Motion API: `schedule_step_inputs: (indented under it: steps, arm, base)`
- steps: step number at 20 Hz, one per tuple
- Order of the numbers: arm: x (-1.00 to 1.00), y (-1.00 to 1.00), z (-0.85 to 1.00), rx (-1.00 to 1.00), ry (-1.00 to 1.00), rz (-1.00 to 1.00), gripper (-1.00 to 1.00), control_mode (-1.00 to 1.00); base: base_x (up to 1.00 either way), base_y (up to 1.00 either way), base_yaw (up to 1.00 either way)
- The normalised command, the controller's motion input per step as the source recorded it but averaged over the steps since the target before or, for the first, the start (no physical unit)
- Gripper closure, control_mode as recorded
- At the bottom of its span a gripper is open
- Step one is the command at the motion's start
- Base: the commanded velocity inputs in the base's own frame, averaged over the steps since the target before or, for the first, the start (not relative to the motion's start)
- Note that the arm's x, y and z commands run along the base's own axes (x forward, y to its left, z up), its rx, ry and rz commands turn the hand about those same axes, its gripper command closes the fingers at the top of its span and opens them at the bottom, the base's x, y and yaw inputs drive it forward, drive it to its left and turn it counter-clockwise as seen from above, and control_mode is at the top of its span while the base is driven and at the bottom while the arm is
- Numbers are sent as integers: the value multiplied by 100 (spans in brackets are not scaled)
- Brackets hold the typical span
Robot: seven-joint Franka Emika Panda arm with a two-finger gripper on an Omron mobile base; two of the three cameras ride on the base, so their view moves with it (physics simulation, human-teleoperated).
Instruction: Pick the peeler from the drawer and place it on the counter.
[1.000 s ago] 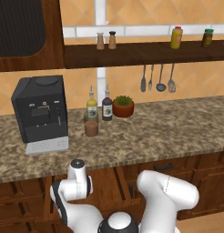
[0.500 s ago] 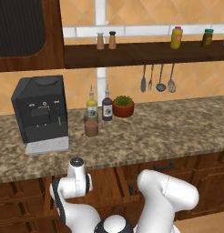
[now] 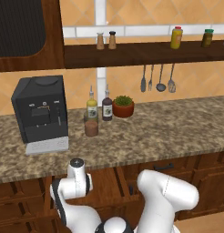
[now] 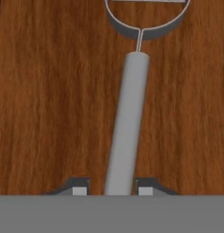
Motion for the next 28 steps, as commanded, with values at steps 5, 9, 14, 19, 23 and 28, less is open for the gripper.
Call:
schedule_step_inputs:
  steps: [5, 9, 14, 19, 23, 28]
  arm:
    - [-1, 0, 0, 0, 0, 0, 100, -100]
    - [-26, -2, 12, 0, -1, 0, 100, -100]
    - [-37, -2, 71, 0, 0, 0, 100, -100]
    - [-62, -1, 59, 0, 9, -2, 100, -100]
    - [-71, -8, 44, 0, 18, 0, 100, -100]
    - [-61, -8, 63, 0, 28, 0, 100, -100]
  base:
    - [0, 0, 0]
    - [0, 0, 0]
    - [0, 0, 0]
    - [0, 0, 0]
    - [0, 0, 0]
    - [0, 0, 0]
